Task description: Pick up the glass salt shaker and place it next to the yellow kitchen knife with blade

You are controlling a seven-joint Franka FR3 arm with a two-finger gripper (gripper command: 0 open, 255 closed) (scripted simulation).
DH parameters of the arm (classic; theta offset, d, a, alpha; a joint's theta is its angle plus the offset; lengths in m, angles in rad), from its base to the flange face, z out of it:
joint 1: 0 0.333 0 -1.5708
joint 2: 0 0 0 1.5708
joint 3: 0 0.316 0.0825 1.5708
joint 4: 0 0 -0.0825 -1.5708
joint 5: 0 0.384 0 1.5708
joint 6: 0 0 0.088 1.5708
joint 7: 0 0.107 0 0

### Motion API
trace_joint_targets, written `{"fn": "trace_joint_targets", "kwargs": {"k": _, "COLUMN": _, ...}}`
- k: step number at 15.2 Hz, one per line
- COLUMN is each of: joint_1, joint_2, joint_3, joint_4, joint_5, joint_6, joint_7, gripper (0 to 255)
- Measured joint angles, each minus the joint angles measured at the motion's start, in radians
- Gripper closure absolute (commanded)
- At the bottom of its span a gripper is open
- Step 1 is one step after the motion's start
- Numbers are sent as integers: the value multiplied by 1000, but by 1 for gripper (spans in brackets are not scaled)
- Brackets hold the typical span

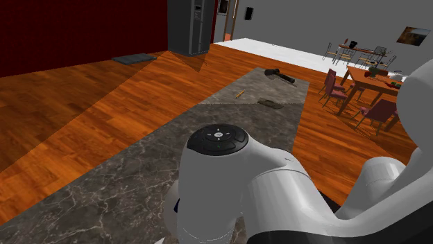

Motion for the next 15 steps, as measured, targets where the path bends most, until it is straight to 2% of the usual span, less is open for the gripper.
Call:
{"fn": "trace_joint_targets", "kwargs": {"k": 2, "joint_1": 0, "joint_2": 0, "joint_3": 0, "joint_4": 0, "joint_5": 0, "joint_6": 0, "joint_7": 0, "gripper": 255}}
{"fn": "trace_joint_targets", "kwargs": {"k": 3, "joint_1": 0, "joint_2": 0, "joint_3": 0, "joint_4": 0, "joint_5": 0, "joint_6": 0, "joint_7": 0, "gripper": 0}}
{"fn": "trace_joint_targets", "kwargs": {"k": 9, "joint_1": 0, "joint_2": 0, "joint_3": 0, "joint_4": 0, "joint_5": 0, "joint_6": 0, "joint_7": 0, "gripper": 0}}
{"fn": "trace_joint_targets", "kwargs": {"k": 13, "joint_1": 1, "joint_2": -75, "joint_3": -37, "joint_4": 50, "joint_5": 25, "joint_6": -118, "joint_7": -28, "gripper": 0}}
{"fn": "trace_joint_targets", "kwargs": {"k": 15, "joint_1": 3, "joint_2": -91, "joint_3": -45, "joint_4": 59, "joint_5": 30, "joint_6": -143, "joint_7": -32, "gripper": 0}}
